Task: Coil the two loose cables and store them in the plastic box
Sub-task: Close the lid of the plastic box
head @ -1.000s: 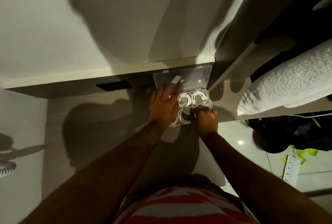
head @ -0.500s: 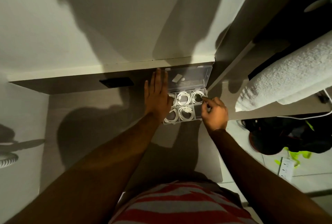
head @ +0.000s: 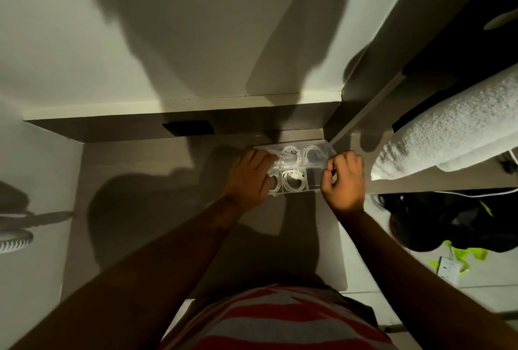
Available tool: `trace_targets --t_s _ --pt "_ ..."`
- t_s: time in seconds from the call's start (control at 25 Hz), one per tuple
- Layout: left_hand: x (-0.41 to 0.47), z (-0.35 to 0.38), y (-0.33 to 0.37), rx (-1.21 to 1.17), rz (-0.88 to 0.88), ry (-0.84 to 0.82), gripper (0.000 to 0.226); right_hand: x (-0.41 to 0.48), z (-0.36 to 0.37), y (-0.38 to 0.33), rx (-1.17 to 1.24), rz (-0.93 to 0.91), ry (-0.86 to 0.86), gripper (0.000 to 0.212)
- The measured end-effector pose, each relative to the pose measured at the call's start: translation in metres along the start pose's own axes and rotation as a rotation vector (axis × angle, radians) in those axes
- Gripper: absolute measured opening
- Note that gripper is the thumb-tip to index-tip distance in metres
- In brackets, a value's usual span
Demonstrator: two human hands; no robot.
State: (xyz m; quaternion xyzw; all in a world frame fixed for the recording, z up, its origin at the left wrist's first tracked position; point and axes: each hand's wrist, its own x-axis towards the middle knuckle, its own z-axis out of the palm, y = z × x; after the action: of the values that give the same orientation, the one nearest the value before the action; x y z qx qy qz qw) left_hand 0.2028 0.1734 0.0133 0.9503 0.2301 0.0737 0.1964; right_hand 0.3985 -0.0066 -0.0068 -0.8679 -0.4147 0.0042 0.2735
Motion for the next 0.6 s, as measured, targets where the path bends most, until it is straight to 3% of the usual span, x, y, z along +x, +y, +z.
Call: trace_targets --t_s 0.16,0.36,0.6 --pt "-0.028 0.017 -0.004 -0.008 0.056 -0.221 0.042 -0.013 0.001 0.013 -0.032 -0.142 -0.191 0.018" --pt "-0.028 0.025 -0.001 0.042 0.05 -0.411 0.048 -0.035 0.007 0.018 -0.042 -0.128 -0.478 0.062" --pt "-0.013 0.031 0.006 0.181 0.059 -0.478 0.037 -0.032 0.007 0.015 -0.021 -0.183 -0.358 0.042"
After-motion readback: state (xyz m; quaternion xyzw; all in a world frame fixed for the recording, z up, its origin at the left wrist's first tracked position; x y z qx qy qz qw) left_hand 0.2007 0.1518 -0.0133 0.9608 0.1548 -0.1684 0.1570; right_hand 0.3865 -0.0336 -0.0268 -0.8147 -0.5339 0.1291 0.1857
